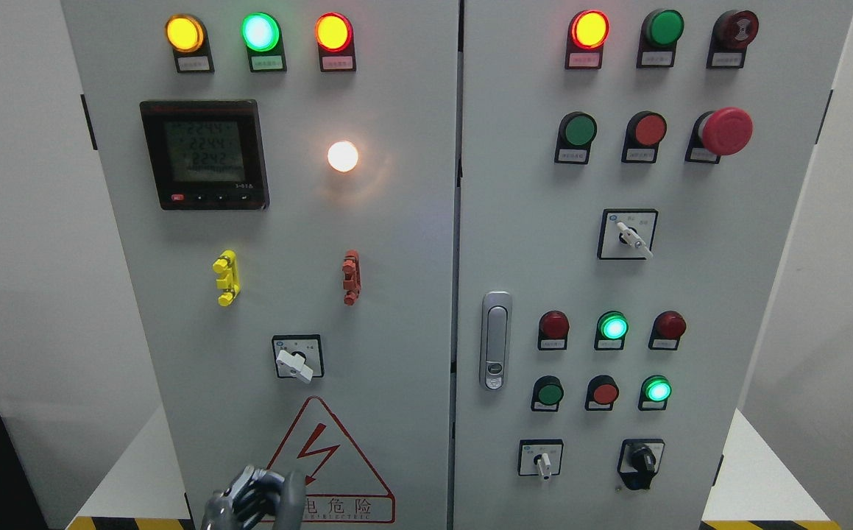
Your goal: Turn on light switch 1
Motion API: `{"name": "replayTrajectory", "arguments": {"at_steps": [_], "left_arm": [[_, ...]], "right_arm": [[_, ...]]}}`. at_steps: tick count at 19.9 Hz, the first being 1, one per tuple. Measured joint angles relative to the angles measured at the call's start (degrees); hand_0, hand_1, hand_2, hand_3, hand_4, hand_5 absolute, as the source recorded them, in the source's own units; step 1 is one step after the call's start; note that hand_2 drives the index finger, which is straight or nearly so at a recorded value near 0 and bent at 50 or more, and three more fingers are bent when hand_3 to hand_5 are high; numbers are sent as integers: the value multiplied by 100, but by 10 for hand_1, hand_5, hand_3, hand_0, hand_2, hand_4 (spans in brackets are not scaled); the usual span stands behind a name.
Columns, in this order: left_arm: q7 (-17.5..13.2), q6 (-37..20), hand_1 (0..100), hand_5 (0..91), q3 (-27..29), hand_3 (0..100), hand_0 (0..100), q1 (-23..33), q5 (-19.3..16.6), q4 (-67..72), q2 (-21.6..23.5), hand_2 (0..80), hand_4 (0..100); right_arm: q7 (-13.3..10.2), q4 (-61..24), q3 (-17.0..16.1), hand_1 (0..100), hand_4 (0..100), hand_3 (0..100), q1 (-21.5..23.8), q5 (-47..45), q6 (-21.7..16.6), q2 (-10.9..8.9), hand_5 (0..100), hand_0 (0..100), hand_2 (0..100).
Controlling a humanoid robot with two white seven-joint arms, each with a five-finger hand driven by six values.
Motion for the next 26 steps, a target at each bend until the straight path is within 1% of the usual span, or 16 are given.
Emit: {"name": "replayTrajectory", "arguments": {"at_steps": [1, 2, 3, 4, 5, 6, 7, 8, 13, 16, 17, 19, 21, 23, 24, 26], "left_arm": [[-55, -267, 297, 810, 55, 934, 21, 251, 49, 139, 58, 603, 942], [-84, -493, 291, 788, 104, 895, 13, 466, 108, 282, 120, 577, 922], [-105, -683, 282, 663, 153, 826, 5, 683, 176, 462, 189, 524, 879], [-119, -815, 279, 606, 190, 791, 2, 866, 248, 649, 247, 506, 841], [-136, -932, 274, 458, 229, 677, 0, 1031, 319, 871, 302, 458, 737], [-157, -1016, 272, 385, 260, 637, 0, 1164, 388, 1100, 353, 438, 693], [-182, -1057, 270, 272, 295, 582, 0, 1279, 444, 1382, 401, 408, 613], [-262, -1104, 270, 210, 322, 540, 0, 1368, 516, 1657, 442, 382, 560], [-896, -1158, 238, 96, 389, 383, 0, 1535, 775, 3515, 560, 243, 400], [-1319, -1172, 222, 63, 392, 303, 0, 1383, 822, 4656, 546, 194, 335], [-1438, -1186, 216, 46, 395, 262, 0, 1290, 806, 5086, 541, 168, 296], [-1616, -1119, 212, 30, 397, 204, 0, 1104, 773, 5843, 534, 132, 258], [-1769, -887, 210, 15, 382, 157, 0, 893, 747, 6574, 528, 93, 229], [-1947, -446, 191, 0, 347, 94, 0, 703, 729, 7183, 523, 12, 170], [-2030, -201, 185, 0, 324, 72, 0, 613, 724, 7471, 520, 0, 152], [-2195, 276, 130, 0, 283, 0, 0, 476, 711, 7950, 516, 0, 69]], "right_arm": [[0, 0, 0, 0, 0, 0, 0, 0, 0, 0, 0, 54, 0], [0, 0, 0, 0, 0, 0, 0, 0, 0, 0, 0, 54, 0], [0, 0, 0, 0, 0, 0, 0, 0, 0, 0, 0, 54, 0], [0, 0, 0, 0, 0, 0, 0, 0, 0, 0, 0, 54, 0], [0, 1, 0, 0, 0, 0, 0, 0, 0, 0, 0, 54, 0], [0, 0, 0, 0, 0, 0, 0, 0, 0, 0, 0, 54, 0], [0, 0, 0, 0, 0, 0, 0, 0, 0, 0, 0, 54, 0], [0, 0, 0, 0, 0, 0, 0, 0, 0, 0, 0, 54, 0], [0, 1, 0, 0, 0, 0, 0, 0, 0, 0, 0, 54, 0], [-1, 1, 0, 0, 0, 0, 0, 0, 0, 0, 0, 54, 0], [-1, 1, 0, 0, 0, 0, 0, 0, 0, 0, 0, 55, 0], [-11, 1, 0, 0, 0, 0, 0, 0, 0, 0, 0, 55, 0], [-22, 1, 0, 0, 0, 0, 0, 0, 0, 0, 0, 54, 0], [-35, 2, 0, 0, 0, 0, 0, 0, 0, 0, 0, 54, 0], [-35, 1, 0, 0, 0, 0, 0, 0, 0, 0, 0, 54, 0], [-24, 1, 0, 0, 0, 0, 0, 0, 0, 0, 0, 54, 0]]}}
